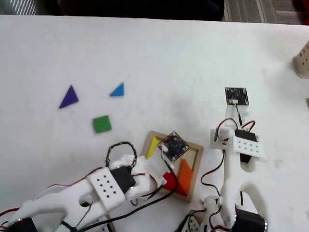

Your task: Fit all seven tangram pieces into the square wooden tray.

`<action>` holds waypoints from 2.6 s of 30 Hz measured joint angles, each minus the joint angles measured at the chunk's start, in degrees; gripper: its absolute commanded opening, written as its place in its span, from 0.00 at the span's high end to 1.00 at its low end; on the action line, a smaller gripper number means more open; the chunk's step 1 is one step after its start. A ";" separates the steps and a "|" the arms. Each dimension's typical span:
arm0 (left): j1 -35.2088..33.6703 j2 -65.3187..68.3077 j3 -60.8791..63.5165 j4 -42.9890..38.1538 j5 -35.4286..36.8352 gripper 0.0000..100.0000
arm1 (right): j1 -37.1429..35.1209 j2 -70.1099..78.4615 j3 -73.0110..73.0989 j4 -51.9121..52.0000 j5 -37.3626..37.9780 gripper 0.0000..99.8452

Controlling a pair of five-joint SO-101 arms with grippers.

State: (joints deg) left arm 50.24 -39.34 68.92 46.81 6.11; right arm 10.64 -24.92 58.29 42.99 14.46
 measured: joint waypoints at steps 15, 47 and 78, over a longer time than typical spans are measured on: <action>0.00 0.09 1.67 -1.32 2.02 0.98 | 0.00 0.00 0.00 0.00 0.00 0.98; 4.92 29.36 -19.60 -8.00 8.35 0.98 | 0.00 0.00 0.00 0.00 0.00 0.98; 2.37 17.32 -9.41 -5.63 3.16 0.98 | 0.00 0.00 0.00 0.00 0.00 0.98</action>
State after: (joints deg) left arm 52.62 -22.02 59.52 41.19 9.27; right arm 10.64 -24.92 58.29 42.99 14.46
